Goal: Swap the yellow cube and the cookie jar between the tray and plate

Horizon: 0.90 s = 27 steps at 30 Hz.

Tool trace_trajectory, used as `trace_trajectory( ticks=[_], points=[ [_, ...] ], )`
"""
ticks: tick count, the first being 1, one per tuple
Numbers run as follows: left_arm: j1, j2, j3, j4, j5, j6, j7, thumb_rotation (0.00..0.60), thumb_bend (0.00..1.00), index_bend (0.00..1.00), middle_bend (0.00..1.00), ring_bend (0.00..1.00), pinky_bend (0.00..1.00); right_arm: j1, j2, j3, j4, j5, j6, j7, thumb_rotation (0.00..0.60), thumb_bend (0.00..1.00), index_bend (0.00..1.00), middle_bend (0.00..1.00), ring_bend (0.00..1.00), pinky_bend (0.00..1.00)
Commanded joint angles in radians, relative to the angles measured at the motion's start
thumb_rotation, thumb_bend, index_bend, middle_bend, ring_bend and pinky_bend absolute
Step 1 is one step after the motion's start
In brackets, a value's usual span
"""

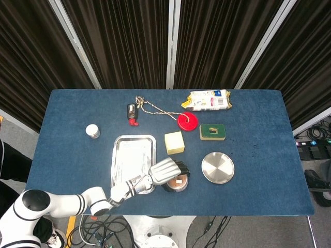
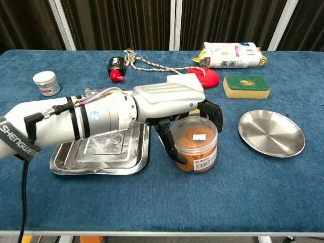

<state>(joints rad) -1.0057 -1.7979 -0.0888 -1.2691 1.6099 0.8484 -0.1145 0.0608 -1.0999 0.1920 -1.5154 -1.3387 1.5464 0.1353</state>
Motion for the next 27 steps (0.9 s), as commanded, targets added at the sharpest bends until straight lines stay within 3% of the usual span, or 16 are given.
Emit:
trace_trajectory(
  ticks=[1,6,12,19,23,27],
  points=[
    [-0.002,-0.003,0.005,0.006,0.004,0.008,0.002,0.600,0.11,0.29,0.33,0.24,0.48,-0.001,-0.004,0.003,0.005,0.005,-0.001,-0.001,0.600,0.00,0.00,0.00,0.00,0.00],
    [0.004,-0.009,0.011,0.019,0.014,0.042,-0.001,0.600,0.09,0.20,0.25,0.17,0.41,-0.001,-0.005,0.006,0.002,0.003,0.000,-0.009,0.600,0.00,0.00,0.00,0.00,0.00],
    [0.018,0.012,0.028,0.006,0.023,0.073,0.004,0.600,0.09,0.19,0.22,0.13,0.34,-0.002,-0.004,0.009,-0.003,0.002,0.000,-0.013,0.600,0.00,0.00,0.00,0.00,0.00],
    [0.056,0.111,0.027,-0.083,0.006,0.117,0.074,0.600,0.09,0.19,0.22,0.13,0.34,0.000,-0.003,0.009,-0.012,-0.007,-0.001,-0.022,0.600,0.00,0.00,0.00,0.00,0.00],
    [0.078,0.211,-0.008,-0.169,-0.051,0.125,0.126,0.600,0.09,0.22,0.22,0.13,0.37,-0.001,-0.003,0.010,-0.018,-0.011,0.004,-0.030,0.600,0.00,0.00,0.00,0.00,0.00],
    [0.081,0.234,-0.051,-0.186,-0.081,0.147,0.142,0.600,0.09,0.22,0.23,0.13,0.37,0.000,-0.005,0.009,-0.023,-0.014,0.004,-0.042,0.600,0.00,0.00,0.00,0.00,0.00]
  ],
)
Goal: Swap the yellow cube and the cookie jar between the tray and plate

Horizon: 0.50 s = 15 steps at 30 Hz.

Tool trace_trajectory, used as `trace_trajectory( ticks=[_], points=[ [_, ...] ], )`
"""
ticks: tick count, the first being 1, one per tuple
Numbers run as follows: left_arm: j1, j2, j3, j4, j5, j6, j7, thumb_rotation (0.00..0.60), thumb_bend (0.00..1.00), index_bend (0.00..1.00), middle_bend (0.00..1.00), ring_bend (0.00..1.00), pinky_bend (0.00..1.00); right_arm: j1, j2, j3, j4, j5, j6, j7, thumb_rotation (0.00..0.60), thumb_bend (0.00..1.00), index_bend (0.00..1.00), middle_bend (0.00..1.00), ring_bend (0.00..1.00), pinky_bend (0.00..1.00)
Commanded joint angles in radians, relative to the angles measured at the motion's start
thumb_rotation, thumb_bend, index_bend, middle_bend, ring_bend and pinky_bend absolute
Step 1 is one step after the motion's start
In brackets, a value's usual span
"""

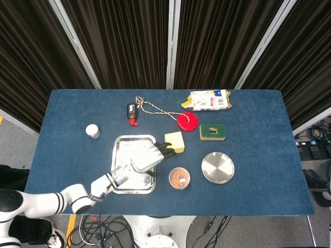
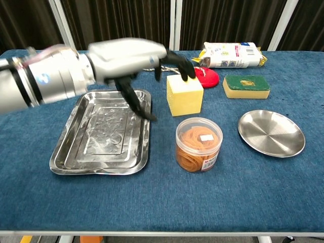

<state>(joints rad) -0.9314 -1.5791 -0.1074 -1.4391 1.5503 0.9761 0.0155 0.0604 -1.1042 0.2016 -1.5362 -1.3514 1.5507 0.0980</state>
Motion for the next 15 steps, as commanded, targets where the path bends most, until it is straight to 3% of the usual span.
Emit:
trace_trajectory(
  ticks=[1,4,9,15],
  points=[
    [0.001,0.007,-0.041,-0.004,-0.018,0.026,0.013,0.600,0.09,0.22,0.23,0.13,0.36,0.001,-0.001,-0.001,-0.003,-0.003,-0.002,-0.007,0.600,0.00,0.00,0.00,0.00,0.00],
    [-0.023,-0.041,-0.059,0.076,-0.006,0.032,-0.013,0.600,0.08,0.20,0.20,0.11,0.29,0.003,0.000,-0.003,-0.009,-0.006,-0.005,-0.013,0.600,0.00,0.00,0.00,0.00,0.00],
    [-0.075,-0.099,-0.077,0.194,-0.078,-0.093,-0.100,0.600,0.01,0.14,0.12,0.04,0.19,0.004,-0.002,-0.003,-0.009,-0.005,-0.008,-0.014,0.600,0.00,0.00,0.00,0.00,0.00],
    [-0.127,-0.174,-0.106,0.303,-0.116,-0.158,-0.173,0.600,0.00,0.12,0.10,0.02,0.16,0.010,-0.007,-0.003,0.007,0.007,-0.032,-0.001,0.600,0.00,0.00,0.00,0.00,0.00]
  ],
)
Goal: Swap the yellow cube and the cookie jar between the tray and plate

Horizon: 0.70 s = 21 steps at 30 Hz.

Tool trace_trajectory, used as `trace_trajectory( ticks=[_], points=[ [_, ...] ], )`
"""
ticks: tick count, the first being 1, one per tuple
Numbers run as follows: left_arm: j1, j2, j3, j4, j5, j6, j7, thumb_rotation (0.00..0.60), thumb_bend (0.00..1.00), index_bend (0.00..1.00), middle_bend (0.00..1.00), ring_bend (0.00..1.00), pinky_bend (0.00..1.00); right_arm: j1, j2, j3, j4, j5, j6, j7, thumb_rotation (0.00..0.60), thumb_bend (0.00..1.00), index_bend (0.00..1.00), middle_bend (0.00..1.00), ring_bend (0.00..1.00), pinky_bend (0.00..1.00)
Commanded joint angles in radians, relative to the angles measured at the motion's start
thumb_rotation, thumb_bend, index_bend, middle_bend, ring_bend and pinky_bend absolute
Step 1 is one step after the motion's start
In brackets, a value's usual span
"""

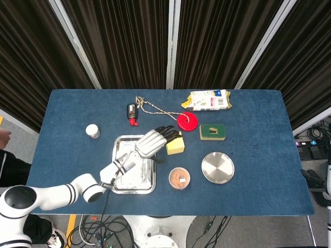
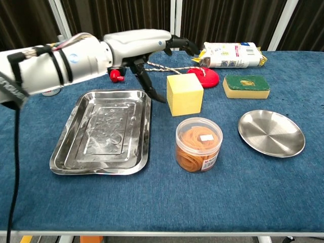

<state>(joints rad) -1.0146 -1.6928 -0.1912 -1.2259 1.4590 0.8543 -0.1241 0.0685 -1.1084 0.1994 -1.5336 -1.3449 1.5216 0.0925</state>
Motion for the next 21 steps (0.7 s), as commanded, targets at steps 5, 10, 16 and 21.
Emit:
trace_trajectory(
  ticks=[5,10,16,21],
  points=[
    [-0.081,-0.119,-0.029,0.185,-0.035,-0.072,-0.066,0.600,0.00,0.12,0.10,0.02,0.16,0.001,-0.005,-0.001,0.015,0.004,-0.008,0.013,0.600,0.00,0.00,0.00,0.00,0.00],
    [-0.113,-0.165,-0.034,0.263,-0.045,-0.107,-0.085,0.600,0.00,0.12,0.10,0.02,0.16,0.002,-0.009,-0.005,0.024,0.009,-0.022,0.016,0.600,0.00,0.00,0.00,0.00,0.00],
    [-0.138,-0.194,-0.033,0.328,-0.066,-0.159,-0.101,0.600,0.00,0.12,0.11,0.02,0.16,0.006,-0.019,-0.005,0.041,0.016,-0.036,0.021,0.600,0.00,0.00,0.00,0.00,0.00],
    [-0.152,-0.207,-0.030,0.374,-0.078,-0.193,-0.114,0.600,0.00,0.12,0.17,0.03,0.20,0.009,-0.025,-0.010,0.050,0.016,-0.046,0.019,0.600,0.00,0.00,0.00,0.00,0.00]
  ],
)
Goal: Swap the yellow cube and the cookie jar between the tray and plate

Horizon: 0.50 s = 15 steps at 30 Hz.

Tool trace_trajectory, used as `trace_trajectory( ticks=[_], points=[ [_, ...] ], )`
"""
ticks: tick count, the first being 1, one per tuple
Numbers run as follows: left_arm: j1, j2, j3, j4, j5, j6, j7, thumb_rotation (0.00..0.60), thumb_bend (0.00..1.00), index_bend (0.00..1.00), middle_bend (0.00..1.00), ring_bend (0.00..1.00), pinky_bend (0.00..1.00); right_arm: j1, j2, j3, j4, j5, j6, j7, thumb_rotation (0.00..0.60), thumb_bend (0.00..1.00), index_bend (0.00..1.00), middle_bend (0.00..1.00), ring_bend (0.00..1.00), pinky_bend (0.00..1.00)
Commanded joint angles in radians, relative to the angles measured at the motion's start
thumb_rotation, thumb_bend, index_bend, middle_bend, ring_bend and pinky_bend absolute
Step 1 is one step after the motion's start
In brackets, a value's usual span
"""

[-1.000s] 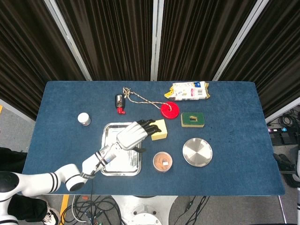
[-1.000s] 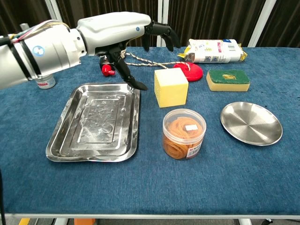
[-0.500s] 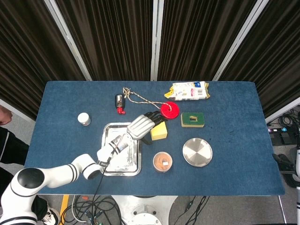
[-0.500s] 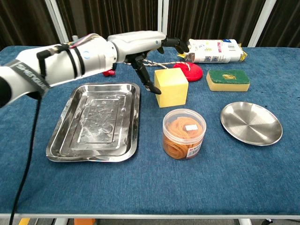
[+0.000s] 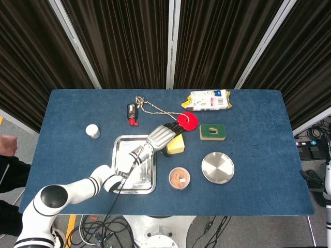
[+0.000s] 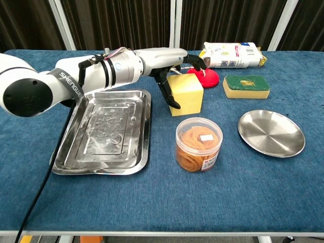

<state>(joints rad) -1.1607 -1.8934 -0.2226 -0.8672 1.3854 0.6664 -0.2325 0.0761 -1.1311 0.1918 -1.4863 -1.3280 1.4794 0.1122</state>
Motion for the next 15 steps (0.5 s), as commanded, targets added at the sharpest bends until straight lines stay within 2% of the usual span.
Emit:
trace_trajectory(
  ticks=[1,6,10,15],
  points=[
    [-0.007,-0.010,0.002,0.021,-0.004,-0.004,-0.008,0.600,0.00,0.12,0.20,0.05,0.21,0.002,-0.003,-0.003,0.004,0.000,-0.005,-0.001,0.600,0.00,0.00,0.00,0.00,0.00],
    [-0.010,-0.020,0.006,0.036,0.009,0.017,-0.023,0.600,0.00,0.13,0.32,0.12,0.27,0.005,-0.009,-0.002,0.009,0.002,-0.012,0.000,0.600,0.00,0.00,0.00,0.00,0.00],
    [-0.010,-0.031,0.006,0.047,0.014,0.037,-0.032,0.600,0.00,0.15,0.37,0.15,0.29,0.005,-0.012,-0.001,0.010,0.002,-0.010,-0.003,0.600,0.00,0.00,0.00,0.00,0.00],
    [-0.003,-0.035,0.005,0.046,0.022,0.075,-0.038,0.600,0.07,0.18,0.42,0.18,0.31,0.006,-0.012,0.000,0.012,0.005,-0.013,0.000,0.600,0.00,0.00,0.00,0.00,0.00]
  ],
)
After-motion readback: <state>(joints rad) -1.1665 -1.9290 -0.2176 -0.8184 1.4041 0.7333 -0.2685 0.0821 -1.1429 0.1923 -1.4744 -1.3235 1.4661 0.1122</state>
